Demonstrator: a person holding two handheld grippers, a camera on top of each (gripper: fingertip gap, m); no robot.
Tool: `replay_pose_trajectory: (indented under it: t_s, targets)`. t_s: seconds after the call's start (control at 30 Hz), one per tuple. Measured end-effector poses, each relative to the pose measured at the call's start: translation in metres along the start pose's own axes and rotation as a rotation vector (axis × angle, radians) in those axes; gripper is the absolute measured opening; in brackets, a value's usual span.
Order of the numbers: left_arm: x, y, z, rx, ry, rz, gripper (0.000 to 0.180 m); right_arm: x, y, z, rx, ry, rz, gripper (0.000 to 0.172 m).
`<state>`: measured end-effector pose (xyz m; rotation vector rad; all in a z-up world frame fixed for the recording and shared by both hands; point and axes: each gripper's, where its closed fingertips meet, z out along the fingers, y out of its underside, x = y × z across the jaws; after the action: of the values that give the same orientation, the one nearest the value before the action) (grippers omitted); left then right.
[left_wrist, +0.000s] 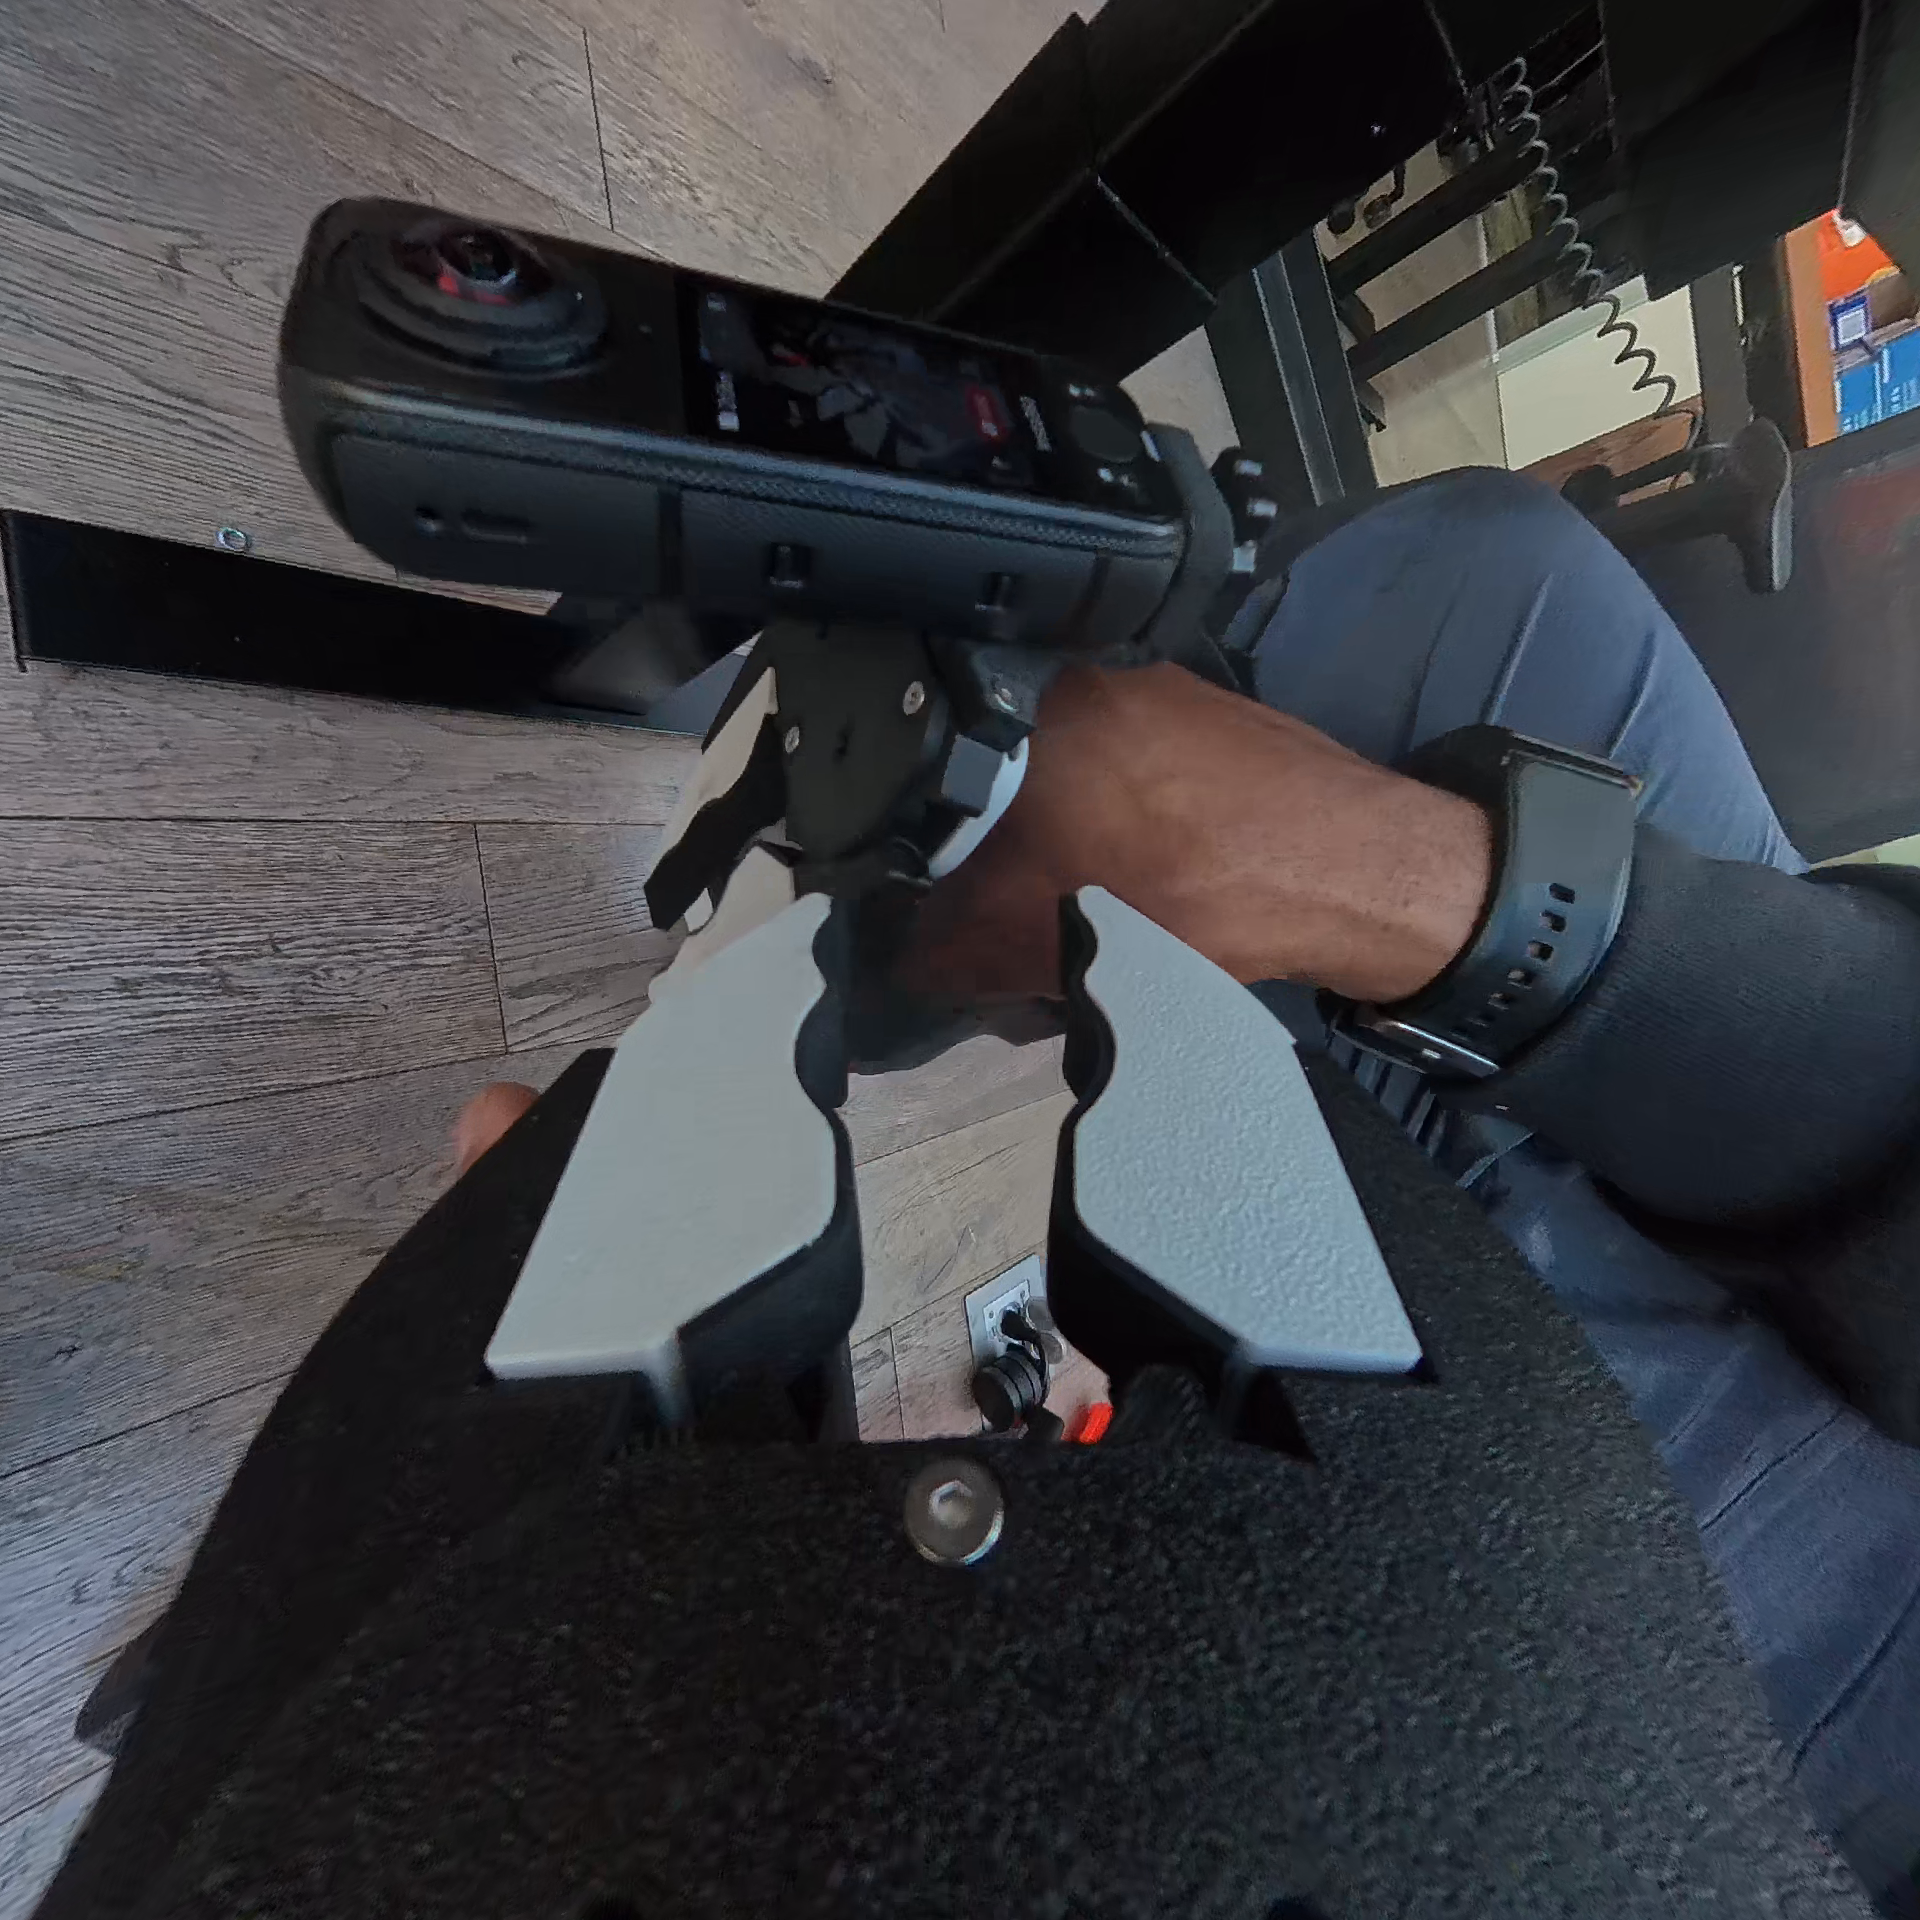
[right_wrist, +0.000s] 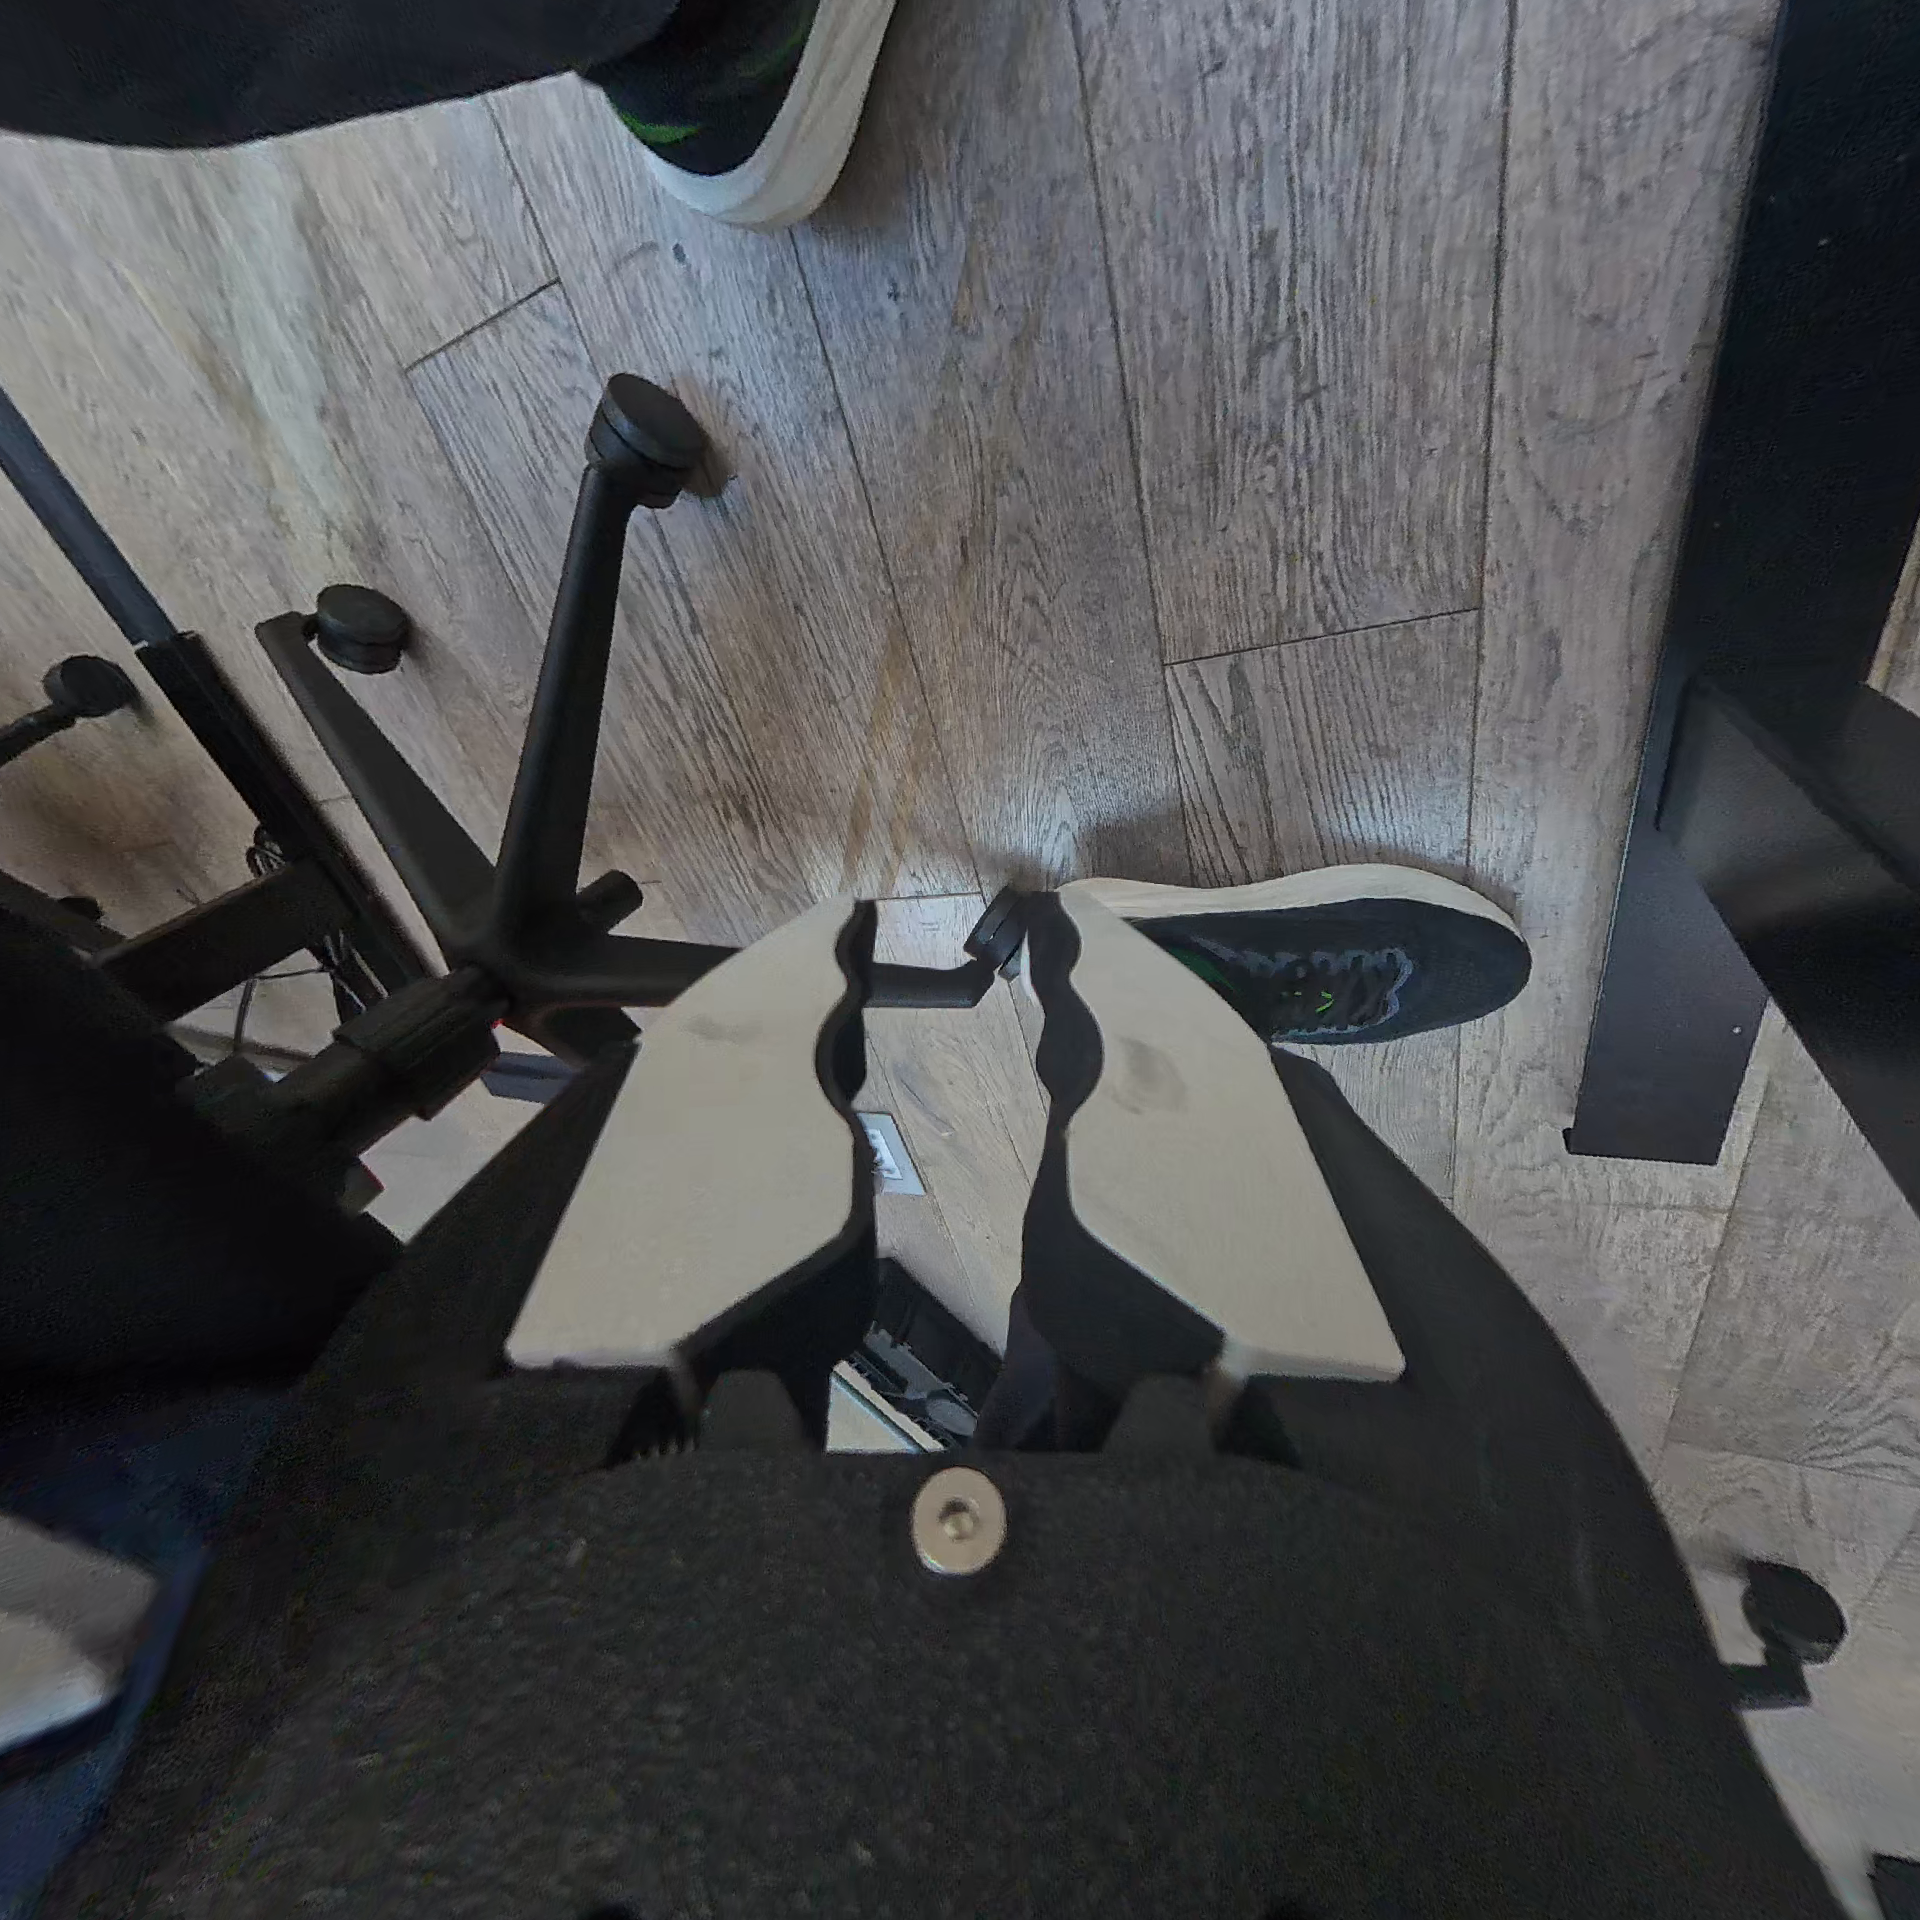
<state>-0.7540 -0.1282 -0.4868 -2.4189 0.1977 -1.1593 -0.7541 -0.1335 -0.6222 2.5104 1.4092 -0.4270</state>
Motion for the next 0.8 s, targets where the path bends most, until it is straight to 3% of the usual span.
replay_pose_trajectory:
  t_s: [0.27, 0.6, 0.8]
  targets:
    - [-0.004, -0.007, 0.0, 0.008, 0.03, -0.035, 0.038, 0.018, -0.018, 0.021, 0.052, -0.055, 0.18, 0.029]
    - [-0.004, -0.016, 0.002, 0.029, 0.062, -0.068, 0.037, 0.015, -0.033, 0.031, 0.065, -0.071, 0.186, 0.029]
    - [0.003, -0.014, -0.004, 0.041, 0.076, -0.094, 0.038, 0.072, -0.068, 0.041, 0.268, -0.088, 0.423, 0.029]
